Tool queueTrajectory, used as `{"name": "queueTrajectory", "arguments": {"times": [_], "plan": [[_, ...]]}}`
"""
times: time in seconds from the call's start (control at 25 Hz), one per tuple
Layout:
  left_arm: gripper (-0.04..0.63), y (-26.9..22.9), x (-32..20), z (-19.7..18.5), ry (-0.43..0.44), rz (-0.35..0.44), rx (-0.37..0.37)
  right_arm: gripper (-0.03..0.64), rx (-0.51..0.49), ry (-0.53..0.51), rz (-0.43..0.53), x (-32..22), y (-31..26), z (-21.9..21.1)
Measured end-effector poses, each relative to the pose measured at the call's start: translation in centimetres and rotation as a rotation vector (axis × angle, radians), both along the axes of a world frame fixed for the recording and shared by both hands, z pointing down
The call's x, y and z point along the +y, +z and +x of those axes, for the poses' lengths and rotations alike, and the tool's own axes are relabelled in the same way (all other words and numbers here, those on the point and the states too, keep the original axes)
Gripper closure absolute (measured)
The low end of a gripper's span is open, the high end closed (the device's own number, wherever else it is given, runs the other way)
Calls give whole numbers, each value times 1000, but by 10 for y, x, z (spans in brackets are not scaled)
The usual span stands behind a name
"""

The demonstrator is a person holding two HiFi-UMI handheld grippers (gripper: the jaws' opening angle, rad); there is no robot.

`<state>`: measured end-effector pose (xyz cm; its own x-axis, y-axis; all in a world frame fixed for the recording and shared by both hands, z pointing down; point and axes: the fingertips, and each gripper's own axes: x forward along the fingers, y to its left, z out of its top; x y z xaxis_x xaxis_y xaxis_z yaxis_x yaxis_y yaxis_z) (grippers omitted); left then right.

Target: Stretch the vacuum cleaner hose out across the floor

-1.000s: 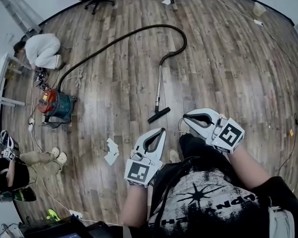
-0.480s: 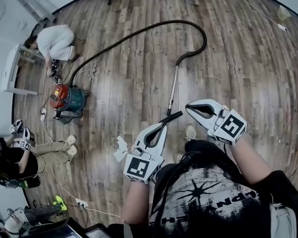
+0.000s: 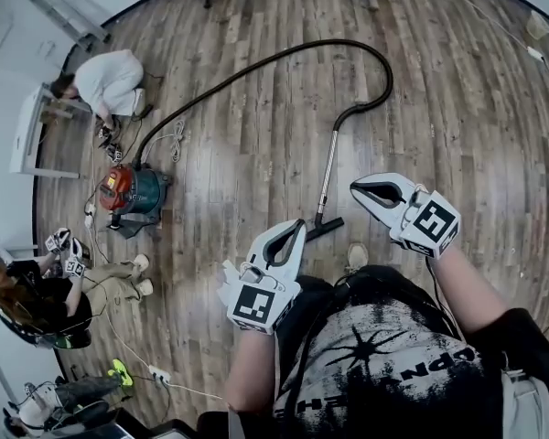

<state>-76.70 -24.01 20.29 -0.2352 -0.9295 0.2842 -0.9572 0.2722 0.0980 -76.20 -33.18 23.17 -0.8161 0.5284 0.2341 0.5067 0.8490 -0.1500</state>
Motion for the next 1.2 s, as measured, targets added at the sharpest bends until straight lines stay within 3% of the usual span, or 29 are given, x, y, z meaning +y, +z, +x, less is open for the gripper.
{"name": "queueTrajectory", "arguments": {"times": [0.12, 0.32, 0.48, 0.68, 0.96, 1.2], "plan": [[594, 14, -7, -20, 28, -56, 20, 611, 14, 19, 4, -9, 10, -14], [594, 31, -26, -67, 107, -49, 39, 609, 48, 82, 17, -21, 31, -52], [594, 35, -47, -105, 280, -3, 49, 610, 93, 212, 26, -25, 41, -85], [594, 40, -56, -148, 450, 6, 64, 609, 138, 387, -55, -26, 58, -129], [595, 74, -65, -199, 535, 8, 140, 609, 173, 530, -73, -40, 89, -171], [594, 113, -92, -193, 574, 8, 247, 597, 270, 598, -93, -56, 151, -168]]}}
